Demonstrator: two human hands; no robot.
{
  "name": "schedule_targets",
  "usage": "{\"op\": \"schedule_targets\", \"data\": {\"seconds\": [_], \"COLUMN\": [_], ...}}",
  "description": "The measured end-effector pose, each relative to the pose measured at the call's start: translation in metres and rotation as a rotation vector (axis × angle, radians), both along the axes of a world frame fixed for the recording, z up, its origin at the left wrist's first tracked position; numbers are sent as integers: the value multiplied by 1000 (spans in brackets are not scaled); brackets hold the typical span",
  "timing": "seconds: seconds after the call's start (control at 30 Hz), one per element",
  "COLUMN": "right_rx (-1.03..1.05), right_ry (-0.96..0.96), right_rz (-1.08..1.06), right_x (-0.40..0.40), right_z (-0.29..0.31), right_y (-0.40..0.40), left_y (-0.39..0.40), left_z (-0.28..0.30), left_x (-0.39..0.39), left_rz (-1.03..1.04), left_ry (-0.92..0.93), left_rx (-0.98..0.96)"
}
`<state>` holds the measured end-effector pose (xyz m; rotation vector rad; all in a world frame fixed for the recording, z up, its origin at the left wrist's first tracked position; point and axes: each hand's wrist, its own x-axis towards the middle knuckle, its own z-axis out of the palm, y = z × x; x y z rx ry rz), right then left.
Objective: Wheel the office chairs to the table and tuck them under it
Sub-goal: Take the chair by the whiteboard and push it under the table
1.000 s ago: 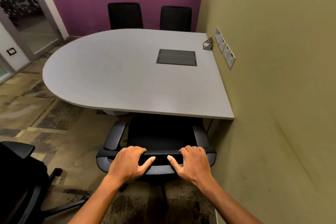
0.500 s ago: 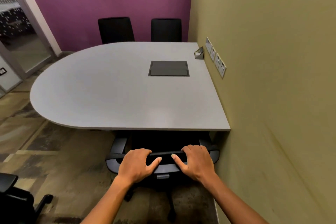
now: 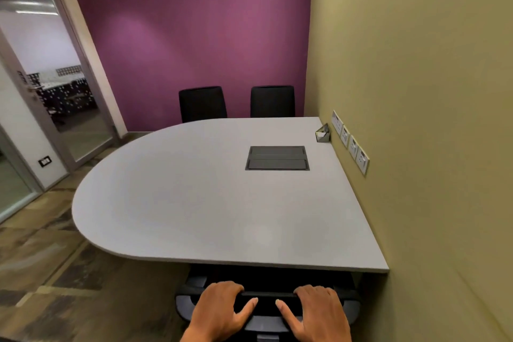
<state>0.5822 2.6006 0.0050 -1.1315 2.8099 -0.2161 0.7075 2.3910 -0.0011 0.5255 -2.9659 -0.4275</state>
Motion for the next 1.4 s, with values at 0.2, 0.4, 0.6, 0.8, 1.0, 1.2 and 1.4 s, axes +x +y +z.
{"op": "schedule_targets", "data": {"seconds": [0.2, 0.4, 0.6, 0.8, 1.0, 1.2, 1.4], "right_rx": [-107, -134, -125, -122, -175, -151, -120], "right_ry": [17, 95, 106, 126, 148, 132, 111], "right_rz": [-1, -47, -47, -61, -86, -89, -107], "right_x": [-31, -55, -71, -92, -104, -105, -106], "right_z": [15, 10, 9, 8, -1, -9, -10], "right_y": [-32, -44, -52, -55, -65, -64, -64], "left_y": [-34, -48, -54, -58, -75, -75, -73], "left_z": [14, 18, 11, 12, 14, 5, 4], "left_x": [-30, -59, -76, -101, -120, -124, -125], "left_rz": [20, 0, 7, -28, -36, -50, -52], "left_ry": [44, 38, 52, 31, 19, -26, -51], "left_rx": [-70, -120, -109, -101, -75, -66, -80]}}
